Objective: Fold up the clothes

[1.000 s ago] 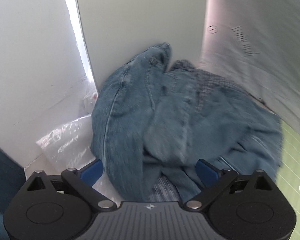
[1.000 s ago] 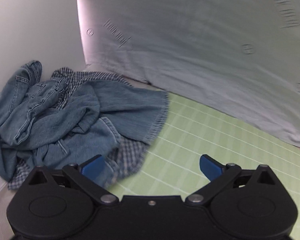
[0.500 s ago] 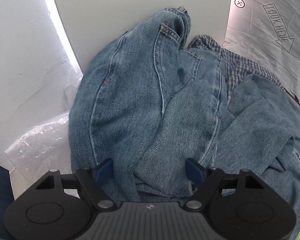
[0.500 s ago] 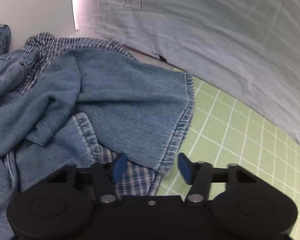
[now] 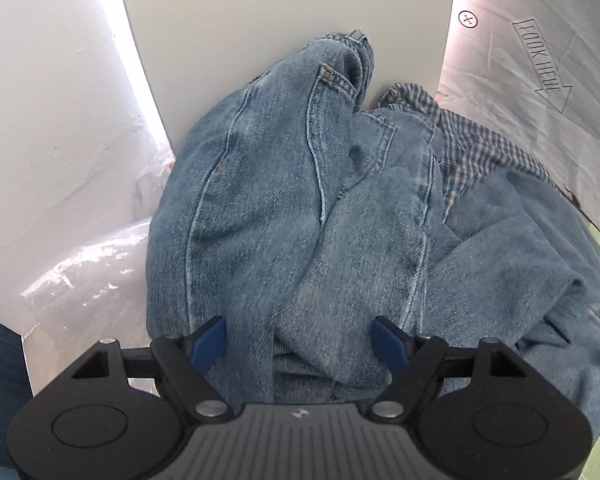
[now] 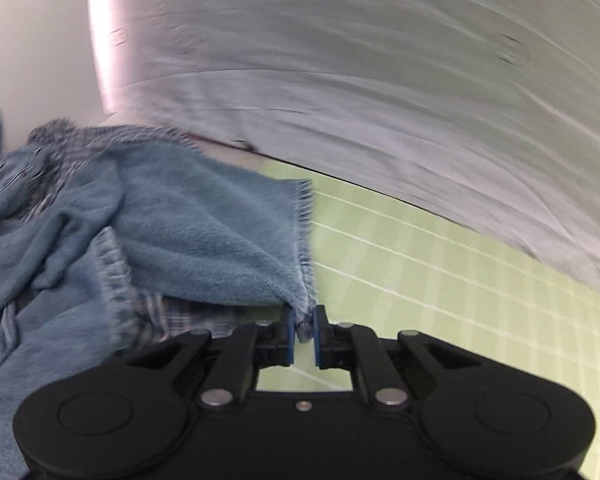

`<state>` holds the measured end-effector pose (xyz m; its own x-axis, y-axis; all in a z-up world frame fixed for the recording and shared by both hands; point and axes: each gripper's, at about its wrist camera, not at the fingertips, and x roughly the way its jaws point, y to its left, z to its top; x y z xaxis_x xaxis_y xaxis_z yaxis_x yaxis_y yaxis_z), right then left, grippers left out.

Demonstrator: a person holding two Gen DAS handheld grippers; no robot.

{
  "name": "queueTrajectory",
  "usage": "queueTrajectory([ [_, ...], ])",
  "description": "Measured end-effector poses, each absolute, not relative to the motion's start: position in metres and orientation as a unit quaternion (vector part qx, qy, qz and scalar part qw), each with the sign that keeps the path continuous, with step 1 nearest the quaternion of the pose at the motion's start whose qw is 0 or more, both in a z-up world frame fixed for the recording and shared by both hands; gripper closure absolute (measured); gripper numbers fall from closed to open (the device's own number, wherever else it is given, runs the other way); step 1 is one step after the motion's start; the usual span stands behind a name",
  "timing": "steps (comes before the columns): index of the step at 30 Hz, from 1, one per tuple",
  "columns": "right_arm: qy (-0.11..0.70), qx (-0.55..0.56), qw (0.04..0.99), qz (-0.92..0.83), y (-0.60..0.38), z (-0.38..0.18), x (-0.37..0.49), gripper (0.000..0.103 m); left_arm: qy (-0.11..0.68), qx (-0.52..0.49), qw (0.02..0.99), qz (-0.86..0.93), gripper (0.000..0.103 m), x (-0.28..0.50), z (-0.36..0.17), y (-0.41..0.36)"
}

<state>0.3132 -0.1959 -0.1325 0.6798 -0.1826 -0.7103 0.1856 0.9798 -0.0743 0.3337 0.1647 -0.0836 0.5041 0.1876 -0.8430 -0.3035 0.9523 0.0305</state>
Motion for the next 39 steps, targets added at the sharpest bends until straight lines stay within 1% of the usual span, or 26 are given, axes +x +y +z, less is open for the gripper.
queueTrajectory([
  [6, 0.379, -0.037, 0.901, -0.209, -0.244, -0.126, 0.267, 0.095, 0.474, -0.075, 0.869, 0.124, 0.023, 0.316, -0.077, 0.174],
  [14, 0.381, -0.017, 0.828, -0.412, -0.368, -0.113, 0.197, 0.095, 0.471, -0.078, 0.872, 0.107, 0.023, 0.300, -0.071, 0.183],
  [18, 0.415, 0.020, 0.804, -0.425, -0.382, -0.125, 0.183, 0.089, 0.461, -0.081, 0.877, 0.108, 0.023, 0.300, -0.065, 0.184],
  [19, 0.417, 0.033, 0.806, -0.418, -0.377, -0.126, 0.181, 0.083, 0.458, -0.081, 0.878, 0.108, 0.023, 0.300, -0.063, 0.184],
  [20, 0.417, 0.045, 0.808, -0.414, -0.371, -0.127, 0.180, 0.078, 0.456, -0.082, 0.880, 0.108, 0.023, 0.300, -0.062, 0.184],
  [22, 0.414, 0.076, 0.810, -0.409, -0.361, -0.129, 0.181, 0.060, 0.451, -0.083, 0.882, 0.109, 0.023, 0.300, -0.059, 0.184],
  [23, 0.412, 0.096, 0.812, -0.403, -0.355, -0.129, 0.182, 0.056, 0.448, -0.084, 0.883, 0.109, 0.023, 0.300, -0.057, 0.184],
  [24, 0.409, 0.124, 0.815, -0.392, -0.350, -0.129, 0.183, 0.048, 0.446, -0.084, 0.884, 0.109, 0.023, 0.300, -0.056, 0.184],
  [25, 0.405, 0.150, 0.818, -0.381, -0.344, -0.130, 0.185, 0.043, 0.443, -0.085, 0.886, 0.109, 0.023, 0.300, -0.054, 0.184],
  [26, 0.401, 0.170, 0.821, -0.370, -0.337, -0.130, 0.187, 0.041, 0.441, -0.086, 0.887, 0.109, 0.022, 0.300, -0.053, 0.184],
  [27, 0.399, 0.186, 0.823, -0.358, -0.329, -0.131, 0.191, 0.035, 0.435, -0.086, 0.890, 0.110, 0.020, 0.302, -0.051, 0.186],
  [28, 0.398, 0.199, 0.826, -0.346, -0.322, -0.131, 0.196, 0.031, 0.428, -0.085, 0.893, 0.110, 0.013, 0.303, -0.049, 0.188],
  [29, 0.400, 0.206, 0.827, -0.336, -0.316, -0.131, 0.202, 0.030, 0.423, -0.081, 0.896, 0.112, 0.009, 0.306, -0.049, 0.190],
  [33, 0.415, 0.225, 0.816, -0.334, -0.301, -0.137, 0.215, 0.023, 0.426, -0.085, 0.894, 0.107, 0.009, 0.319, -0.058, 0.195],
  [37, 0.430, 0.262, 0.794, -0.340, -0.303, -0.149, 0.209, 0.023, 0.438, -0.099, 0.888, 0.098, 0.009, 0.333, -0.071, 0.198],
  [39, 0.434, 0.268, 0.788, -0.347, -0.304, -0.152, 0.200, 0.023, 0.438, -0.112, 0.888, 0.085, 0.021, 0.340, -0.074, 0.198],
])
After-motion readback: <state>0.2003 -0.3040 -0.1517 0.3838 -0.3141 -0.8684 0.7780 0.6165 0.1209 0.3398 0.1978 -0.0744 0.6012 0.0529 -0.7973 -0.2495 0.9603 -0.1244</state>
